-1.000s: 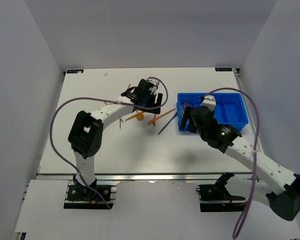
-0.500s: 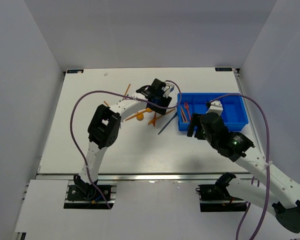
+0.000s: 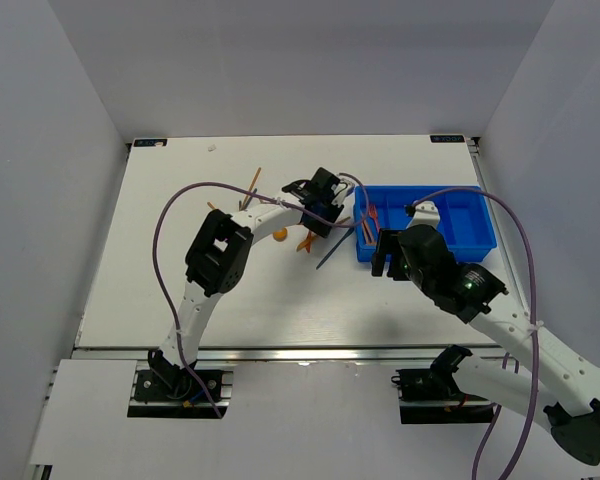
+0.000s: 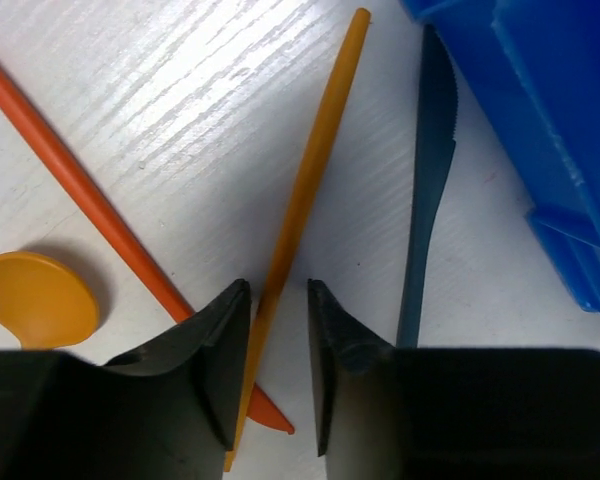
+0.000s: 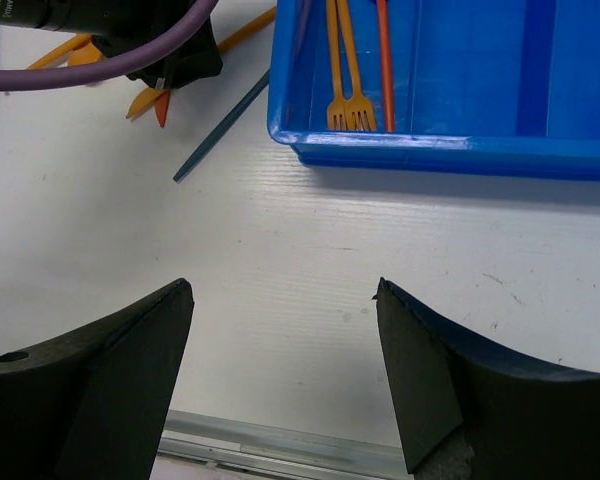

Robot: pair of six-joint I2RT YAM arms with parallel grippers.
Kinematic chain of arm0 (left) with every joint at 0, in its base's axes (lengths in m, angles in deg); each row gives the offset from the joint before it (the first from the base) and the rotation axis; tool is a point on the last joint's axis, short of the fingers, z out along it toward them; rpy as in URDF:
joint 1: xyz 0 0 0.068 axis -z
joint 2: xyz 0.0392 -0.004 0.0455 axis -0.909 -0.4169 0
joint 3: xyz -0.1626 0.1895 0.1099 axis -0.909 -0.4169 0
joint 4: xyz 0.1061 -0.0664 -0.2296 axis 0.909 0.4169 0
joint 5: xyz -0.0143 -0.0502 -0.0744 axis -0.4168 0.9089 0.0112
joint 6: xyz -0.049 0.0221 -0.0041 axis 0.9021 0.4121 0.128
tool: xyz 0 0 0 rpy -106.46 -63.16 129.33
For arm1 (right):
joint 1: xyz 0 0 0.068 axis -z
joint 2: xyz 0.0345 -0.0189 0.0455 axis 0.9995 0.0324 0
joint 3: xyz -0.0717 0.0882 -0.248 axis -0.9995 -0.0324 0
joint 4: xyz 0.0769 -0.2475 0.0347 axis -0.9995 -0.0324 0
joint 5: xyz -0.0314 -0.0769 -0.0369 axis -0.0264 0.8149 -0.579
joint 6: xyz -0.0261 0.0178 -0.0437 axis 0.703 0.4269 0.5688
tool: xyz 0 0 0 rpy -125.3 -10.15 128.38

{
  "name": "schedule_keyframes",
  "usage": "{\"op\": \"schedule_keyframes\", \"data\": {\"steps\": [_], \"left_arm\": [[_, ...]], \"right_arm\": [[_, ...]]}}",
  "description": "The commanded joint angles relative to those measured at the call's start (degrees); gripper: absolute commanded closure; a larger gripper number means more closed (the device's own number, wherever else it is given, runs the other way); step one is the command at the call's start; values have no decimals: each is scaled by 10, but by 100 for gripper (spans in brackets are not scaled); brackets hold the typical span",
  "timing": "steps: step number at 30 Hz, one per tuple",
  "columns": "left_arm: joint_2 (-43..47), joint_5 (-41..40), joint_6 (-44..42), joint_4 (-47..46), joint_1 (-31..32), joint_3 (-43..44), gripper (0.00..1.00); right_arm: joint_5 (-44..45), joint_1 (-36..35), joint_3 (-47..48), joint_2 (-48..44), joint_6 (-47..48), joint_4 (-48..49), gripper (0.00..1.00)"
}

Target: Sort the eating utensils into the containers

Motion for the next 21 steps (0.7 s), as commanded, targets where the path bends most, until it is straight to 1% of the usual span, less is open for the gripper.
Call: {"op": "schedule_keyframes", "data": {"steps": [1, 2, 3, 6, 7, 8, 10, 11, 12, 13, 17, 21], "left_arm": [[-3, -10, 0, 12, 0, -11, 62], [4, -8, 3, 10, 0, -19, 65], [9, -4, 8, 5, 0, -28, 72], [28, 4, 18, -11, 1, -66, 78], [33, 4, 20, -25, 1, -77, 83], [40, 3, 22, -30, 1, -94, 86], [58, 1, 25, -44, 1, -107, 94], [63, -3, 27, -46, 1, -111, 96], [70, -7, 30, -47, 1, -114, 100], [80, -9, 32, -44, 1, -115, 100], [120, -60, 46, -34, 6, -115, 100], [180, -99, 93, -48, 12, -134, 100]], "right_arm": [[-3, 1, -3, -13, 12, 22, 21], [-3, 1, -1, -14, 12, 22, 21], [-5, 0, 1, -15, 12, 22, 21], [-6, 1, 4, -19, 12, 20, 21], [-7, 0, 4, -23, 11, 20, 21], [-9, 1, 4, -24, 10, 20, 21], [-12, 0, 2, -28, 8, 20, 21], [-12, 0, 2, -29, 8, 19, 21], [-13, 0, 1, -31, 6, 19, 21], [-15, 1, 1, -32, 6, 19, 21], [-20, 1, -7, -36, 3, 28, 21], [-25, 1, -15, -33, -11, 46, 21]]}}
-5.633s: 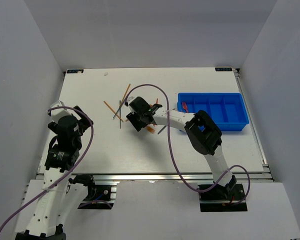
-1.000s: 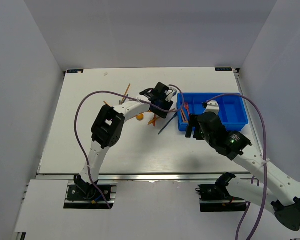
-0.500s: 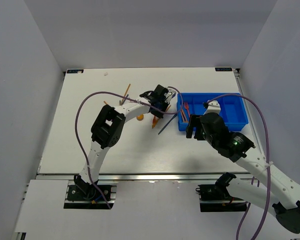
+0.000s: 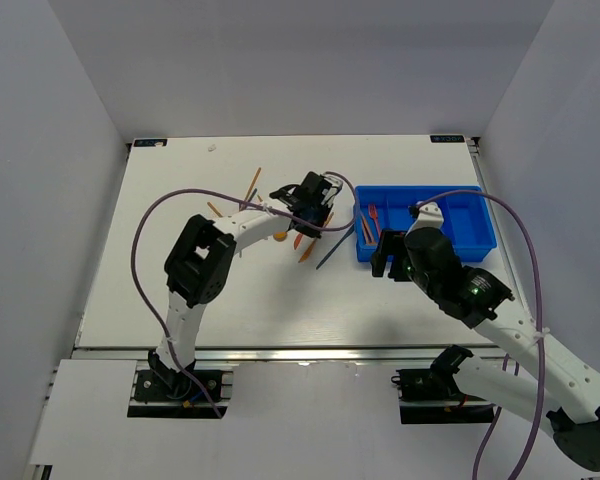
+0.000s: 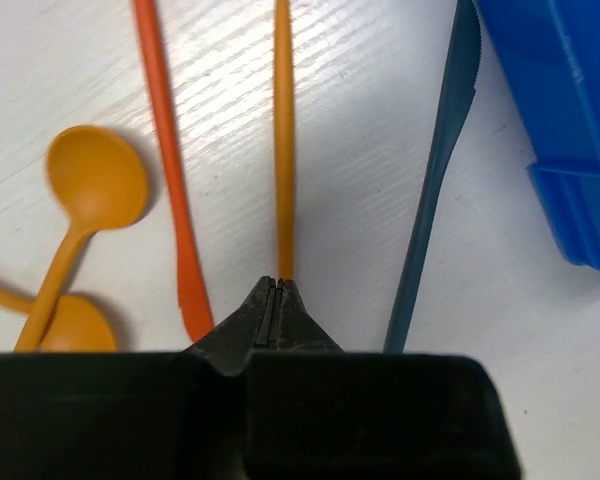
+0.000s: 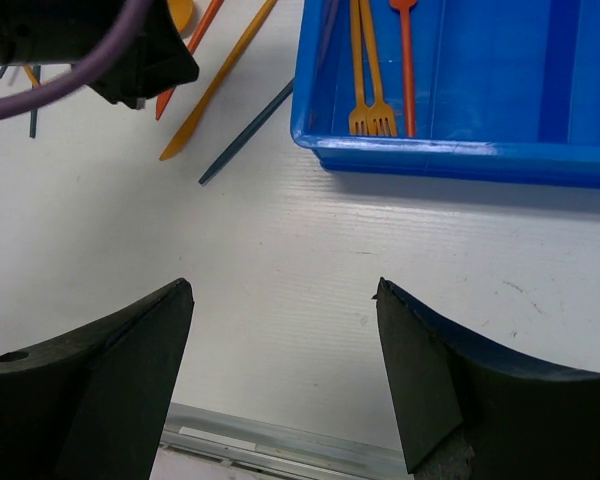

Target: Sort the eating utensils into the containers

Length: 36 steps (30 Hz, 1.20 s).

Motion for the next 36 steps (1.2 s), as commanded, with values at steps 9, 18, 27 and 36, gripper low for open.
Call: {"op": "schedule_keyframes", "data": {"steps": [9, 18, 27, 36], "left_arm": [[202, -32, 99, -69, 9, -127, 72], [38, 17, 27, 87, 9, 42, 55], [-57, -1, 3, 127, 9, 140, 45], [-135, -14, -11, 155, 0, 210, 41]], "right_arm": [[-43, 1, -4, 33, -35, 88, 17], [-25, 1, 7, 33, -34, 63, 15], [-9, 1, 12, 3, -22, 13, 14], [-16, 2, 11, -1, -11, 10, 14]]}}
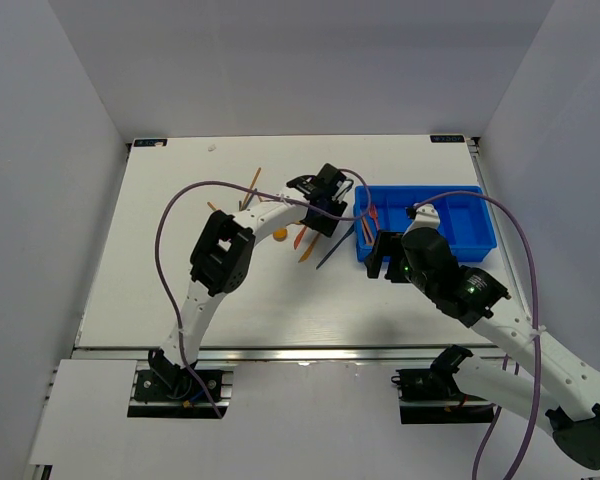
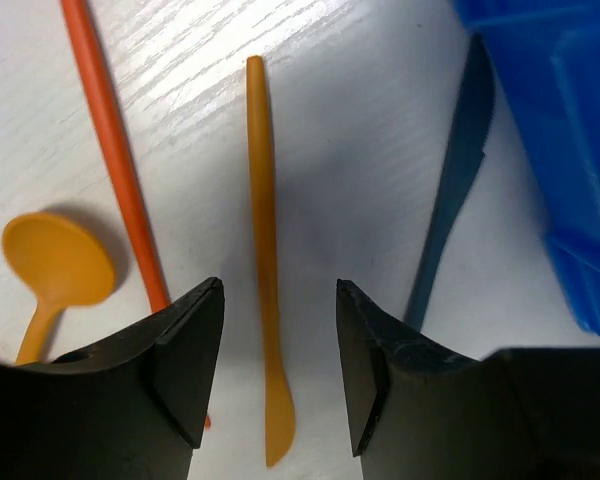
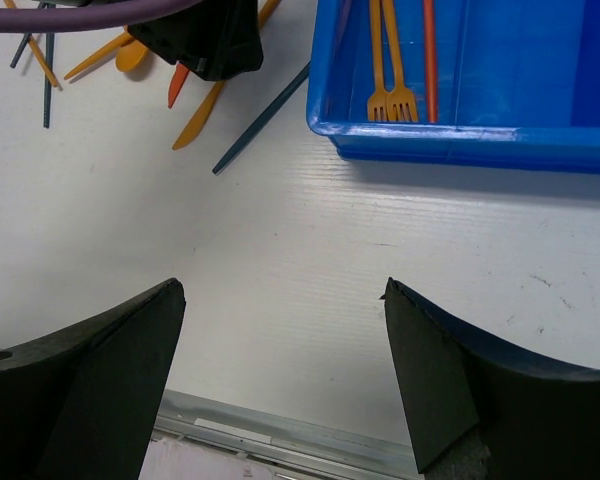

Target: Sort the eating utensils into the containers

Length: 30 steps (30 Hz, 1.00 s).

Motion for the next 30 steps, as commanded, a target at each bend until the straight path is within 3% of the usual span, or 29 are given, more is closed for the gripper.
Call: {"op": "schedule_keyframes", "data": {"steps": [1, 9, 13, 20, 25, 30], "left_arm": [[-30, -1, -12, 22, -8, 33, 41], [-77, 12, -16, 33, -15, 104, 42], [-84, 8, -14, 33, -16, 102, 55], [-82, 8, -12, 40, -18, 76, 96], [-13, -5, 13, -14, -18, -24, 100], [69, -19, 51, -52, -17, -66, 100]], "right_arm": [[7, 2, 23, -8, 13, -3, 14], [9, 2, 26, -15, 20, -13, 14], [10, 2, 28, -16, 22, -14, 14], [5, 2, 27, -20, 23, -15, 15], [-2, 3, 18, -21, 25, -3, 15], [-20, 2, 8, -9, 21, 12, 15]]}}
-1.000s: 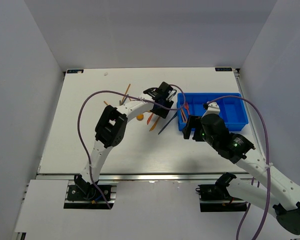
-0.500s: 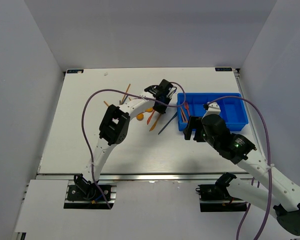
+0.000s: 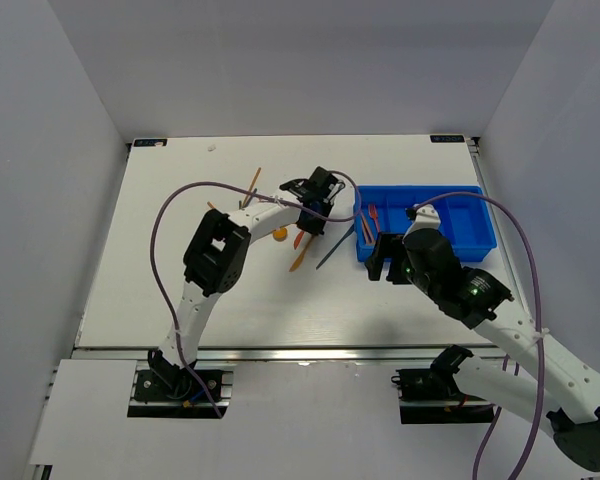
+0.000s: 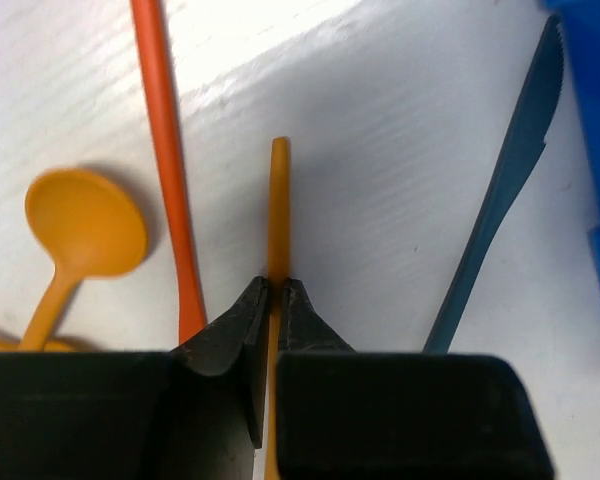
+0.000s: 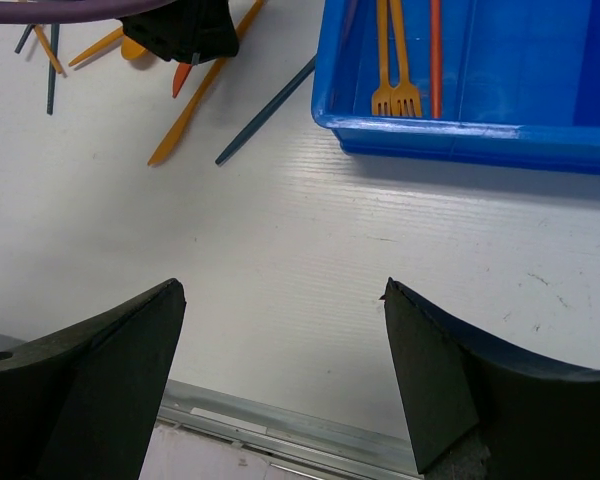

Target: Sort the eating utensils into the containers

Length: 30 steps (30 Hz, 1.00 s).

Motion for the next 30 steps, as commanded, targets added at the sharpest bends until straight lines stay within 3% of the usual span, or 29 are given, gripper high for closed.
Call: {"op": "schedule_keyframes", "data": {"steps": [1, 8, 14, 19, 24, 30], "left_arm": [[86, -17, 42, -25, -2, -27, 100], [169, -33, 88, -58, -2, -86, 100], [254, -38, 156, -105, 4, -173, 100], [341, -32, 238, -188, 9, -286, 100], [414, -17, 287, -244, 15, -364, 100], [460, -5, 311, -270, 25, -400, 100]], "right_arm": [[-13, 2, -1, 2, 6, 28, 15], [-74, 3, -42, 27, 18, 95, 16], [-212, 1, -134, 57, -3, 314, 17], [-239, 1, -154, 95, -31, 463, 16], [-222, 1, -103, 189, -38, 481, 16], [-210, 1, -48, 281, -31, 487, 18]]}}
